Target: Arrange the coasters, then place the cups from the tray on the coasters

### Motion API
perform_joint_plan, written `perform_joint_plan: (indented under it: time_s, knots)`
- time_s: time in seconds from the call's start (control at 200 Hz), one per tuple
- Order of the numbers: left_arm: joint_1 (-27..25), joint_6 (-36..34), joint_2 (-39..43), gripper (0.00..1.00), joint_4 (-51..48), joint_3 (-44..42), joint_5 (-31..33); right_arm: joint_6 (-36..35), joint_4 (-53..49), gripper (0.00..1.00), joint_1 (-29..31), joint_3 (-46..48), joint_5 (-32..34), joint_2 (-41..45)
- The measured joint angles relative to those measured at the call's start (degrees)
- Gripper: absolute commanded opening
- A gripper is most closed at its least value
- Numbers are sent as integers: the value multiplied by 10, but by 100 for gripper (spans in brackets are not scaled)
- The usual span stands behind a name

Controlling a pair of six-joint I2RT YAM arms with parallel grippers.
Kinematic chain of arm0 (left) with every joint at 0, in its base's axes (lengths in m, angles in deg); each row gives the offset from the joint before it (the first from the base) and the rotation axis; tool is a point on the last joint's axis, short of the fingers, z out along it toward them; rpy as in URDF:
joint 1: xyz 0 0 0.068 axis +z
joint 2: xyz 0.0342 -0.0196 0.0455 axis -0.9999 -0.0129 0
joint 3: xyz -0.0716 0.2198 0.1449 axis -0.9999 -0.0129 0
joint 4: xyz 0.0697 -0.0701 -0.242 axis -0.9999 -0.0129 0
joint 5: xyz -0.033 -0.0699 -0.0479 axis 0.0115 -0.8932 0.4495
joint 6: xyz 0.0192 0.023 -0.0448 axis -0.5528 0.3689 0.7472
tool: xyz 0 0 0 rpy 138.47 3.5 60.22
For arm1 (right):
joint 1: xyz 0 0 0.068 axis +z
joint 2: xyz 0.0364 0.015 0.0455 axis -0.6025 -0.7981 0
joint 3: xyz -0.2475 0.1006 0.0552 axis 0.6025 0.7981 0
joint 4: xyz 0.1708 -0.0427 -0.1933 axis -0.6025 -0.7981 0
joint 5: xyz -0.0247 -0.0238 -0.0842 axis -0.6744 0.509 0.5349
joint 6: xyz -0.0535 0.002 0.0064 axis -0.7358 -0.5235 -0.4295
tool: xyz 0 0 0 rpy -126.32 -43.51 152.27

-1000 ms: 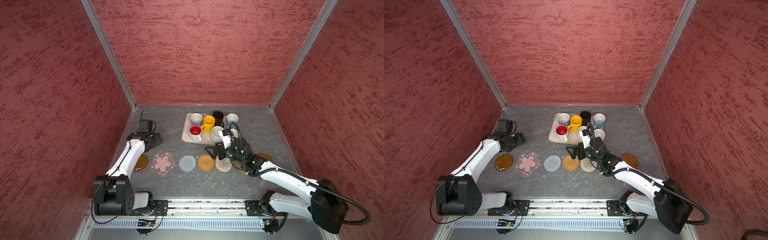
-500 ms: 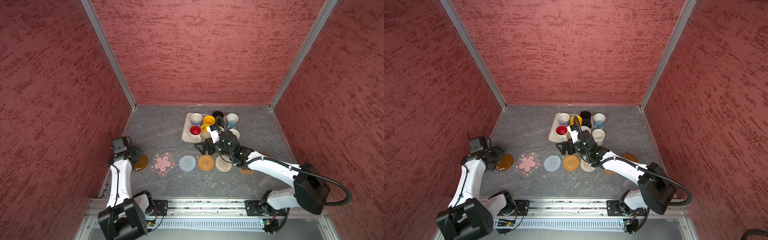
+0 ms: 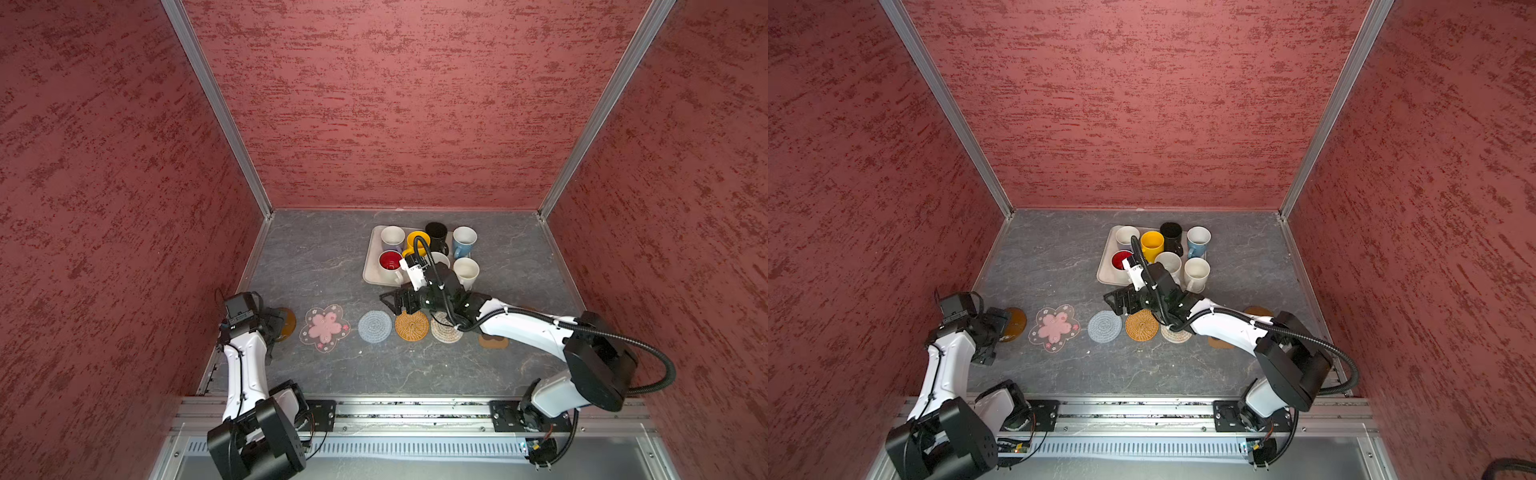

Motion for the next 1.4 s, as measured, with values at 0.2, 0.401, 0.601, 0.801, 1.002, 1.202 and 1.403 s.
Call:
perform_joint_plan:
  time_s: [0.2, 0.401, 0.601, 0.801, 1.002, 1.202, 1.403]
  knots:
    - [17, -9, -46, 96, 44, -5, -20, 0, 0, 99, 1, 0, 0, -6]
    - [28, -24, -85, 91, 81, -2, -30, 0, -1, 99, 1, -9, 0, -26]
    - [30, -39, -127, 88, 109, 6, -34, 0, -2, 99, 1, -28, -1, -47]
    - [34, -46, -155, 84, 133, 10, -39, 0, -2, 99, 2, -43, -3, -64]
    - [35, -50, -181, 81, 151, 24, -41, 0, -2, 99, 2, -46, -4, -75]
    - [35, -52, -190, 78, 171, 25, -43, 0, -2, 99, 2, -47, -4, -83]
    - [35, -52, -198, 79, 178, 30, -47, -3, -4, 99, 2, -55, -4, -90]
